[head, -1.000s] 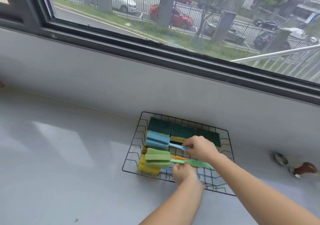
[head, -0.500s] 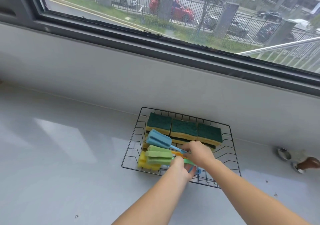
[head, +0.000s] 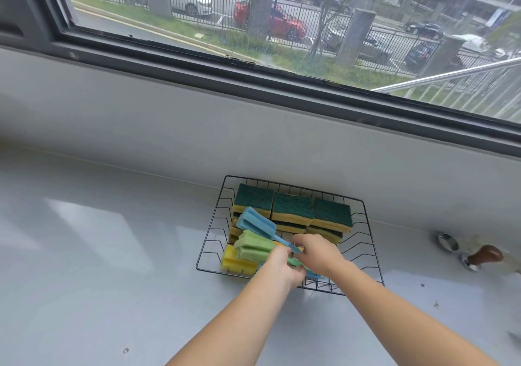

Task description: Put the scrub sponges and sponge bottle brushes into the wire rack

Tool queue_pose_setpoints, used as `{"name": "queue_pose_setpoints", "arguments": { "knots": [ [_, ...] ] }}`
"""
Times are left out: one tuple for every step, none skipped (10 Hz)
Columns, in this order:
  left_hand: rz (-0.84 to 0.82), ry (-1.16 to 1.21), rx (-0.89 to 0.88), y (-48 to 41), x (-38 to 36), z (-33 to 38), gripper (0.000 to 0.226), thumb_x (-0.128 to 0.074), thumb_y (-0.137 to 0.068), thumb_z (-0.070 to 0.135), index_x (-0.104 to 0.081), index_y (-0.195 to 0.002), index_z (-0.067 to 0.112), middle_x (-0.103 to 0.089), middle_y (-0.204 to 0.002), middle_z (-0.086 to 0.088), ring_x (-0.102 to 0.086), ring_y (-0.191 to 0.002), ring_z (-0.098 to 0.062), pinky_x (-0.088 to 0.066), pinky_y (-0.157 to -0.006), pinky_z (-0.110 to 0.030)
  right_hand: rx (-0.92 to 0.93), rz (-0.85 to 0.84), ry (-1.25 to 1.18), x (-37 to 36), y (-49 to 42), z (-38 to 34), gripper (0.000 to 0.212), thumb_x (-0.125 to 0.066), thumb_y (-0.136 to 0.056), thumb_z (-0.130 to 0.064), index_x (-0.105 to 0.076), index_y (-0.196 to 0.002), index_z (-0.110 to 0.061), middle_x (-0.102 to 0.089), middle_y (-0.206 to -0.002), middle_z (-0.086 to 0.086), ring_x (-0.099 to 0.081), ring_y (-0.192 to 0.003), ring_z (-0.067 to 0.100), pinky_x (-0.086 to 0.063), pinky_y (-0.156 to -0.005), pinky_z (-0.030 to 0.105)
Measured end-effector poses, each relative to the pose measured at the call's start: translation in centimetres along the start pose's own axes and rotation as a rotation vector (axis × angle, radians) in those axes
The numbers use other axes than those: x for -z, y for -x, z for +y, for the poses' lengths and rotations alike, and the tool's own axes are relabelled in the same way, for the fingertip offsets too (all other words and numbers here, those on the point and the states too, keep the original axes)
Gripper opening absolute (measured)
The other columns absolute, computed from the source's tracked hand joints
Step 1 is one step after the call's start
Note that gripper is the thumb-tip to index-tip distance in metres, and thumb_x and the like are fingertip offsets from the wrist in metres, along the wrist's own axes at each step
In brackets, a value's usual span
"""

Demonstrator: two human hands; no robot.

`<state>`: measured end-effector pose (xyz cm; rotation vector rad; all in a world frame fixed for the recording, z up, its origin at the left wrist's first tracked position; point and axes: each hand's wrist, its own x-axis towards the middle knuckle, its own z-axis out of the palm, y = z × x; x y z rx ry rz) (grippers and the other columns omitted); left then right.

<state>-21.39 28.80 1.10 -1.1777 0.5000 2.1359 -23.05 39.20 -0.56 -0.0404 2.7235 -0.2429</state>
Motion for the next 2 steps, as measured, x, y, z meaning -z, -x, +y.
{"name": "queue_pose_setpoints", "arguments": {
  "knots": [
    [-0.084,-0.075,-0.011,2.7,-0.1,0.7,0.036,-0.039,-0.098,0.011,-0.039,-0.133,0.001,-0.043,-0.144,-0.018,-0.049,-0.128,-0.027,-0.038,-0.108,-0.032,-0.011,0.022,-0.022,0.7,1.4,-0.3,0.041,-0.055,-0.091,-0.033,-0.049,-0.131,-0.028,-0.059,-0.132,-0.001,-0.056,-0.116,0.023,-0.052,-0.09,0.041],
    [-0.065,-0.343,-0.153,5.8,-0.3,1.5,0.051,-0.041,-0.099,0.017,-0.025,-0.145,0.001,-0.03,-0.152,-0.02,-0.039,-0.136,-0.028,-0.029,-0.113,-0.033,0.029,0.122,-0.036,2.4,3.2,-1.4,0.043,-0.053,-0.093,-0.037,-0.047,-0.134,-0.025,-0.056,-0.134,0.001,-0.056,-0.117,0.022,-0.051,-0.091,0.04]
  ]
}}
